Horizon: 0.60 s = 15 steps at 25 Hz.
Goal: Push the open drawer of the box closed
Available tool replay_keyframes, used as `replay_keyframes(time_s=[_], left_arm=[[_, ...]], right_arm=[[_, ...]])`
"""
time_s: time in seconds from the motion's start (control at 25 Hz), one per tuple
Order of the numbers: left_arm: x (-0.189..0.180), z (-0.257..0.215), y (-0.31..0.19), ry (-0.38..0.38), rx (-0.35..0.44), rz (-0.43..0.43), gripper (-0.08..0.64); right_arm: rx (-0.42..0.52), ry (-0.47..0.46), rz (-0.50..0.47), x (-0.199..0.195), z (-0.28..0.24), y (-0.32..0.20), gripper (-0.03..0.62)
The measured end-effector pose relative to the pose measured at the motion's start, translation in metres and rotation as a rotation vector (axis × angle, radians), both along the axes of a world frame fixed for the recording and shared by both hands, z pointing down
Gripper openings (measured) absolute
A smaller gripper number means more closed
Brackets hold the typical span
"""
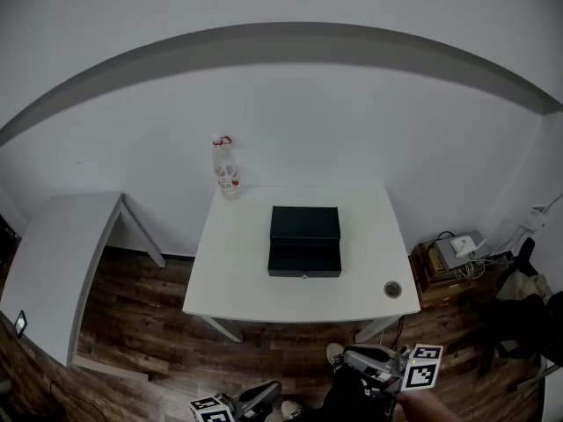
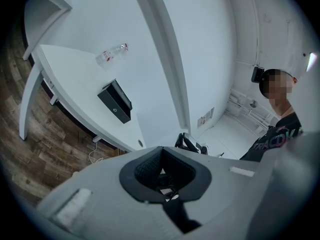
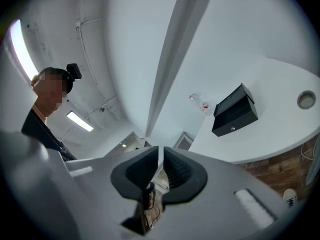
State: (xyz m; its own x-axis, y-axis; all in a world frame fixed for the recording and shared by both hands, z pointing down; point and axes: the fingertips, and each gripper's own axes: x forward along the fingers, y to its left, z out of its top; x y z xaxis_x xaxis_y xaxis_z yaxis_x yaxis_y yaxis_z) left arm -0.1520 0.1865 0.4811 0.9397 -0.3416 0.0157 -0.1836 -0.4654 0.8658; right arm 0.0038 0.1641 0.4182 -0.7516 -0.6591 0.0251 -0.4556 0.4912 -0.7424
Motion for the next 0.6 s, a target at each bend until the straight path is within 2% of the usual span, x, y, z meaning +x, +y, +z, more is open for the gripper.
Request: replay_keyframes(time_s=[0.16, 0.36, 0.6], left_arm=[[-0.01, 0.002, -0.016, -0.003, -0.012, -0.086, 0.0], [-0.004, 0.003, -0.039, 0.008, -0.033, -0.175, 0.0], [0.019, 0.004, -0.077, 0.01, -0.053, -0.253, 0.0]], right_arm=[[0.019, 0.045, -0.016, 0.015, -0.003, -0.039, 0.04], [0.038, 0.135, -0.088, 0.032, -0.006, -0.093, 0.061], [0.072, 0.306, -0.184, 0.061, -0.004, -0.181, 0.07]])
